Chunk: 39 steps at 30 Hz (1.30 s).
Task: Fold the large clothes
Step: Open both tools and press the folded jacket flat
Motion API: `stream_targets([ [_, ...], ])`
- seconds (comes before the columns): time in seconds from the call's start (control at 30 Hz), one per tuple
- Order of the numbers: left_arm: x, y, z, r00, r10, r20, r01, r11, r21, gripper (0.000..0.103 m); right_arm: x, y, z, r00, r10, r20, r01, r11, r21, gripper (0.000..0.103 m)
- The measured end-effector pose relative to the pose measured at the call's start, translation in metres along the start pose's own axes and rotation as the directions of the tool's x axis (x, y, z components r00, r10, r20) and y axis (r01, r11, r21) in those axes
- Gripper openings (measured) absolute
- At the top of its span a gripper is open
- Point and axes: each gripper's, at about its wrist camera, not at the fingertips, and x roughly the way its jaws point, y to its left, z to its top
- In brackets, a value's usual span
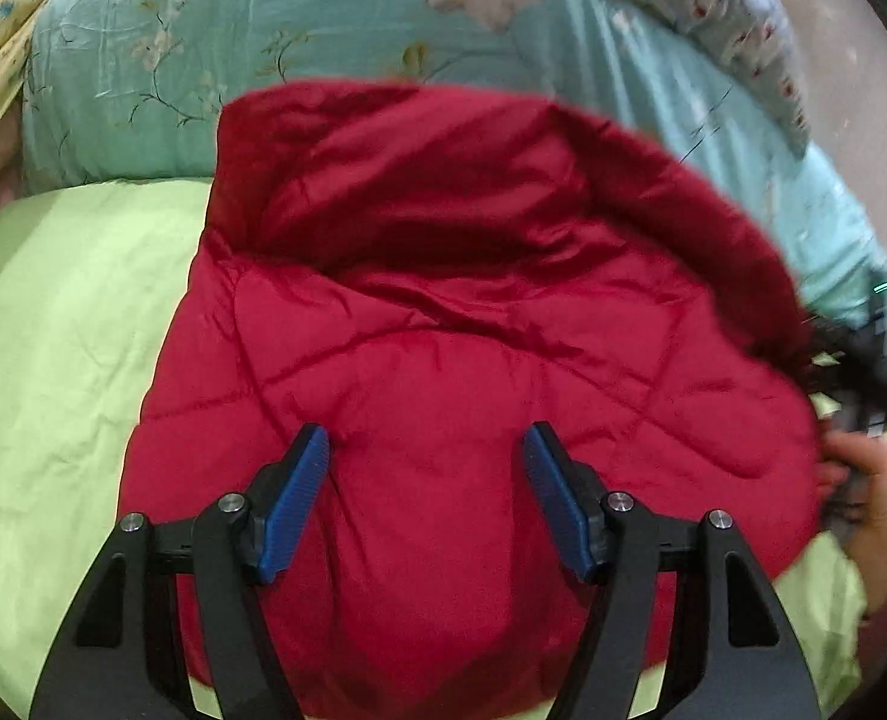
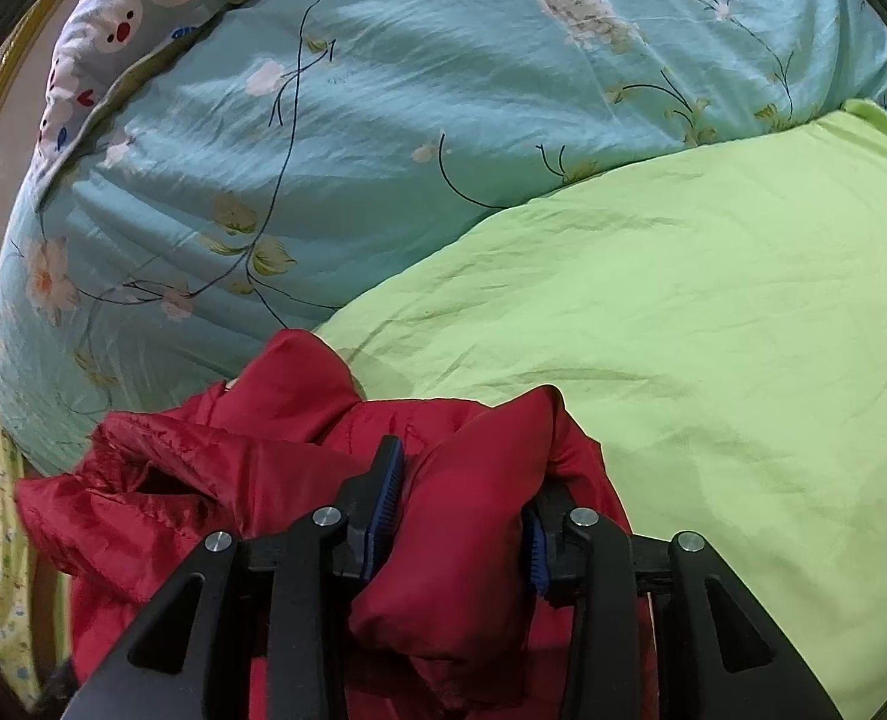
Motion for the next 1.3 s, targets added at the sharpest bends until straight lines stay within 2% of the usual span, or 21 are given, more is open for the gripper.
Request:
stream_targets([
  [0.1,0.011,0.001,0.007,0.999,0.032,-0.010,-0.032,0.999,0.003,0.071,-0.018,0.001,0.002,0.999,0.037,0.005,-0.038,0.999,0.037,0.052],
  [0.17,0.015,0.001,0.012,0.999,0.050,-0.013,-0.050,0.999,0.006,0.072,-0.046,0.012,-0.003,0.997,0.052,0.053,-0.053,0.999,0.010,0.059],
  [0.27,0.020,0.000,0.016,0.998,0.064,-0.011,-0.064,0.998,0.011,0.072,-0.089,0.040,-0.019,0.988,0.084,0.131,-0.069,0.991,-0.113,0.074],
  [0.33,0.023,-0.002,0.016,0.997,0.072,-0.010,-0.072,0.997,0.019,0.072,-0.104,0.061,-0.034,0.986,0.104,0.134,-0.072,0.972,-0.222,0.082],
  [0.43,0.025,-0.002,0.019,0.997,0.077,-0.015,-0.077,0.997,0.026,0.073,-0.090,0.096,-0.056,0.994,0.111,-0.005,-0.103,0.905,-0.414,0.082],
  [0.53,0.025,0.003,0.021,0.997,0.073,-0.020,-0.072,0.997,0.033,0.074,-0.058,0.112,-0.069,0.995,0.016,-0.094,-0.063,0.853,-0.518,0.082],
  [0.6,0.026,0.003,0.023,0.997,0.070,-0.023,-0.069,0.997,0.040,0.075,-0.038,0.108,-0.069,0.991,-0.041,-0.128,-0.031,0.857,-0.515,0.082],
  [0.63,0.027,0.005,0.024,0.997,0.068,-0.025,-0.067,0.997,0.042,0.076,-0.027,0.101,-0.066,0.988,-0.054,-0.145,-0.024,0.873,-0.488,0.082],
  [0.73,0.027,0.007,0.026,0.998,0.061,-0.030,-0.060,0.997,0.039,0.075,-0.008,0.086,-0.056,0.984,-0.055,-0.170,-0.022,0.907,-0.421,0.082],
  [0.83,0.017,0.017,0.033,0.998,0.067,0.008,-0.067,0.998,0.010,0.074,0.006,0.085,-0.048,0.982,-0.093,-0.164,0.018,0.910,-0.414,0.084],
  [0.9,0.020,0.033,0.036,0.995,0.096,0.004,-0.096,0.995,-0.033,0.074,0.014,0.083,-0.044,0.980,-0.095,-0.174,0.018,0.916,-0.401,0.087],
  [1.0,0.034,0.059,0.040,0.997,0.062,-0.037,-0.066,0.992,-0.112,0.077,0.024,0.075,-0.039,0.980,-0.071,-0.186,-0.002,0.930,-0.367,0.089],
  [1.07,0.043,0.065,0.043,0.996,0.065,-0.057,-0.072,0.990,-0.123,0.083,0.027,0.075,-0.037,0.981,-0.075,-0.181,0.003,0.929,-0.369,0.090],
  [1.3,0.053,0.071,0.050,0.995,0.064,-0.074,-0.073,0.988,-0.139,0.086,0.027,0.077,-0.041,0.982,-0.074,-0.175,0.005,0.931,-0.365,0.092],
])
